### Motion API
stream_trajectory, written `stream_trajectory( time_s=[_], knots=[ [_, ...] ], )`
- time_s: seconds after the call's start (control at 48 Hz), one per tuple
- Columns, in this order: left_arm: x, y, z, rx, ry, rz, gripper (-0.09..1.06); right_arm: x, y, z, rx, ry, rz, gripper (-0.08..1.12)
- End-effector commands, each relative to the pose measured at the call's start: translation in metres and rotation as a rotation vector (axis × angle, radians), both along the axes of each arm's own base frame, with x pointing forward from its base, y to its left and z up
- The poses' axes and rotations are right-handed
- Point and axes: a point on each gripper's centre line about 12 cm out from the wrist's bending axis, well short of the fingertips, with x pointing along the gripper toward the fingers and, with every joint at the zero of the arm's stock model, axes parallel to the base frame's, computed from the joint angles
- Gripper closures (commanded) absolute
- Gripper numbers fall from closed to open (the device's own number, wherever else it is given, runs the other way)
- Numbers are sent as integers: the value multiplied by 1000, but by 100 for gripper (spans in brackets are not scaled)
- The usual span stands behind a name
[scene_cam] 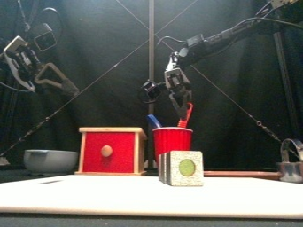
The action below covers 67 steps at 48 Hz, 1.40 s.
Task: Place sushi on board then cut the sushi with the knife then place the pieces on the plate
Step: Grasp knife edge with left hand
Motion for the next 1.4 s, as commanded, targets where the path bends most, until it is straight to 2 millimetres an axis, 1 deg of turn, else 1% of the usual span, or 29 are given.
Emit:
stream_trajectory(
  time_s=[0.021, 0.125, 0.25, 0.479, 0.562, 0.583, 0.729, 0.792, 0.833, 0.979, 1.062, 1.125, 1.271, 1.292, 1.396],
  knots=[
    [3, 2, 6, 0, -19, 6, 98, -1, -1, 32, -44, -56, 1, 65],
    [3, 2, 6, 0, -19, 6, 98, -2, -1, 47, -63, -79, 4, 65],
    [3, 2, 7, 1, -22, 6, 98, -5, 0, 60, -73, -96, 6, 65],
    [4, 2, 9, 3, -27, 6, 98, -22, 11, 98, -131, -148, 16, 65],
    [5, 2, 10, 2, -32, 7, 98, -33, 15, 114, -176, -169, 15, 65],
    [5, 2, 11, 2, -37, 7, 98, -37, 17, 121, -194, -176, 17, 65],
    [6, 2, 17, 7, -56, 6, 98, -53, 32, 146, -279, -221, 35, 65],
    [6, 2, 18, 8, -59, 6, 98, -59, 42, 155, -315, -253, 51, 65],
    [6, 2, 18, 8, -59, 6, 98, -62, 52, 160, -340, -287, 63, 65],
    [7, 1, 20, 11, -77, 3, 98, -74, 84, 161, -375, -391, 51, 65],
    [7, 2, 24, 16, -103, 4, 98, -85, 97, 160, -401, -452, 28, 65],
    [8, 2, 27, 22, -124, 3, 98, -97, 109, 156, -417, -511, 10, 65],
    [11, 2, 38, 31, -184, 7, 98, -120, 128, 143, -413, -615, -40, 65],
    [12, 2, 40, 32, -193, 7, 98, -126, 132, 139, -411, -633, -49, 65],
    [14, 3, 49, 41, -237, 6, 98, -139, 145, 123, -398, -720, -63, 65]
  ],
)
